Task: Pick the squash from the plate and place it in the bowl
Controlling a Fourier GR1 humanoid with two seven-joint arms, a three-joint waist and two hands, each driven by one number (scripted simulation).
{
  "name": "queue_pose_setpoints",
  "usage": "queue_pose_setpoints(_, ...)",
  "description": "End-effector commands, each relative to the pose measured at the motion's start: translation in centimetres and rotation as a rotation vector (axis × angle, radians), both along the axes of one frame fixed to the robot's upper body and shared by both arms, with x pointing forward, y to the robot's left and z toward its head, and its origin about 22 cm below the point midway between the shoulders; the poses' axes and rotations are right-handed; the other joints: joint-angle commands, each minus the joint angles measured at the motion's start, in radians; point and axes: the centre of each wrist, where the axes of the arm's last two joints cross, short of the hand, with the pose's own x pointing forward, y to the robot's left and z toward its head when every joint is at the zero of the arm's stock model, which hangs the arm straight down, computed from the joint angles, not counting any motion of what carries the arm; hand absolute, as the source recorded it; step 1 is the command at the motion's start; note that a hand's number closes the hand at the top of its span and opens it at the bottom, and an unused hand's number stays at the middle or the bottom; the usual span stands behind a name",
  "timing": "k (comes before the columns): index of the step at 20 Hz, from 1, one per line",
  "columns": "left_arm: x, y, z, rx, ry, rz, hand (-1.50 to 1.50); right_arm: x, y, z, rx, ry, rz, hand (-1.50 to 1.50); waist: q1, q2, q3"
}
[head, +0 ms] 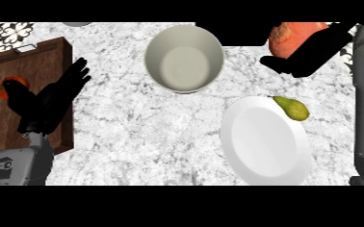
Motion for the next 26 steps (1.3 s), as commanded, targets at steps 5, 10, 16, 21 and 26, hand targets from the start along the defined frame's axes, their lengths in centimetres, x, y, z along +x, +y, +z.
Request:
queue_pose_setpoints(5,-0.3,-1.4,-1.1,0.003,0.007,0.001,0.0,1.4,8.9,0.8,0.065,-0.013,-0.014,1.5,0.014,0.004,0.0)
queue_pose_setpoints(10,0.4,-0.5,-1.1,0.008,-0.016,-0.004,0.0,5.1,9.5,-1.5,0.042,-0.009,-0.063,1.5,0.016,0.009,0.0)
queue_pose_setpoints(16,1.4,-0.3,0.3,-0.004,-0.011,-0.029,0.0,7.6,13.3,-6.8,0.057,0.04,-0.116,1.5,0.031,0.017,0.0)
queue_pose_setpoints(21,1.4,-2.4,2.0,0.004,-0.034,-0.051,0.0,9.2,14.0,-9.2,0.083,0.118,-0.093,1.5,0.054,0.022,0.0)
queue_pose_setpoints(26,1.1,-1.8,0.9,0.005,-0.032,-0.083,0.0,9.4,15.6,-12.2,0.063,0.143,-0.075,1.5,0.084,0.036,-0.001)
